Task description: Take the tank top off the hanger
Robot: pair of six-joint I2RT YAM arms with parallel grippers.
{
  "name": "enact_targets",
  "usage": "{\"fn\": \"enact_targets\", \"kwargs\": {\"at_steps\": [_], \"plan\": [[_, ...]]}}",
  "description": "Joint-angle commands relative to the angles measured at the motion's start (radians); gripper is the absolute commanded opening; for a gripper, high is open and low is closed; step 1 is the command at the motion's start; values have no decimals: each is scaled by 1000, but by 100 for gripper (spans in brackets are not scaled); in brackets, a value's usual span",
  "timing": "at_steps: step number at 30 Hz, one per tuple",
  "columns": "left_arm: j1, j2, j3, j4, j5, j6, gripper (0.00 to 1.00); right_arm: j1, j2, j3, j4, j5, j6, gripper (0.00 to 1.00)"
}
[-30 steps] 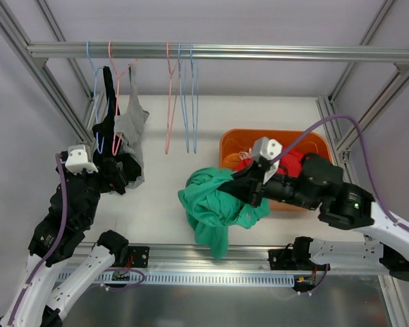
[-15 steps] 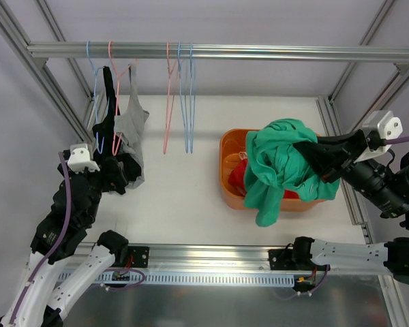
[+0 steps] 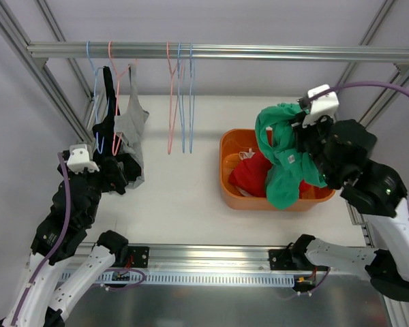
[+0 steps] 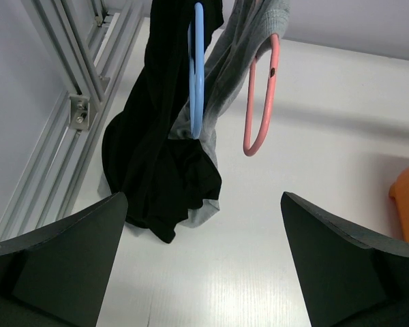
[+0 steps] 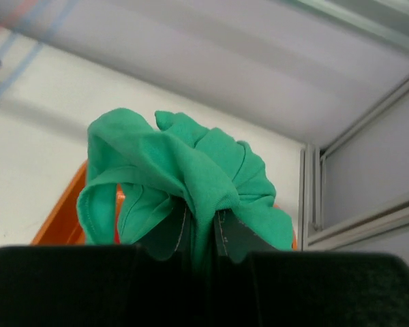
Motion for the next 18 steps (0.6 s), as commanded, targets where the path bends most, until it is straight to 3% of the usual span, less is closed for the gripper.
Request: {"fn": "enact_targets", "kwargs": {"at_steps": [1, 2, 9, 15, 18], "plan": [[15, -8, -11, 33, 22, 13, 99, -169, 8, -96, 35, -251, 125, 0], [15, -8, -11, 33, 20, 13, 99, -227, 11, -130, 41, -301, 153, 0], [15, -2, -10, 33, 26, 18, 99, -332, 10, -467, 267, -626, 308, 0], [20, -5, -11, 34, 35, 13, 99, -404, 42, -708, 447, -735, 408, 0], [29, -5, -10, 36, 40, 6, 99, -443, 134, -770, 547, -830, 408, 0]]}}
